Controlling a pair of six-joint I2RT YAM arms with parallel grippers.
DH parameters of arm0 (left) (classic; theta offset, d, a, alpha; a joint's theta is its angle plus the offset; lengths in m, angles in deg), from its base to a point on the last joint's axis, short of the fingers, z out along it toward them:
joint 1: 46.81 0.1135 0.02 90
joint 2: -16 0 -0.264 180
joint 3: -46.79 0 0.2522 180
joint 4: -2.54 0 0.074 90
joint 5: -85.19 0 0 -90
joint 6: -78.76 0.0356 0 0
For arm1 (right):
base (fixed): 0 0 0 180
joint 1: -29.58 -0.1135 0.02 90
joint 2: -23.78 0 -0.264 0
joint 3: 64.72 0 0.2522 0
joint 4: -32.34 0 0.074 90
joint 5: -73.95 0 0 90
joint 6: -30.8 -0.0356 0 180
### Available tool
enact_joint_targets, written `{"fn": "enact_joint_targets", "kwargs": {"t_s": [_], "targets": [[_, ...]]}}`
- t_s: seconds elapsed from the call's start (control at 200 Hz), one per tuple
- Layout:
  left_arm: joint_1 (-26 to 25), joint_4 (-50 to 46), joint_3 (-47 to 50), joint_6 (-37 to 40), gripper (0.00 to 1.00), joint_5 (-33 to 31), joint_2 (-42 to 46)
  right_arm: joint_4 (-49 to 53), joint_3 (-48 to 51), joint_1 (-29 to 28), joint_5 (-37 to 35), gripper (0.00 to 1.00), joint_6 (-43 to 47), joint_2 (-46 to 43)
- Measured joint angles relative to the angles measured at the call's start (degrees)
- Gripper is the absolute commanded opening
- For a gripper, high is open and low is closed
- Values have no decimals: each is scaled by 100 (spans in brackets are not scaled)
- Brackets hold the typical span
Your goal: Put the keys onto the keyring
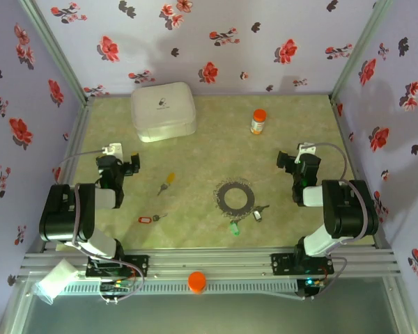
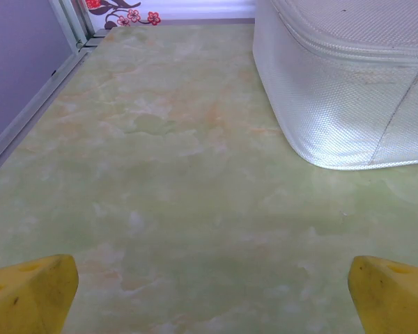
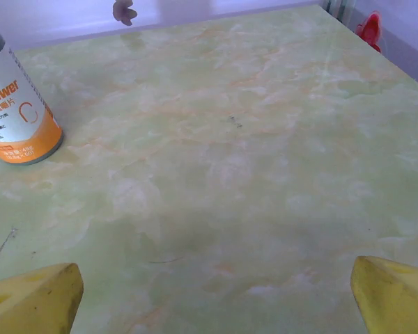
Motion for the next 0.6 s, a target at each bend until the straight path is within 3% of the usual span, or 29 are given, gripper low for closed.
{"fn": "enact_joint_targets", "kwargs": {"t_s": [0.605], "targets": [[7, -2, 0, -2, 100, 70, 0, 0, 0, 0, 9, 99, 0, 0]]}}
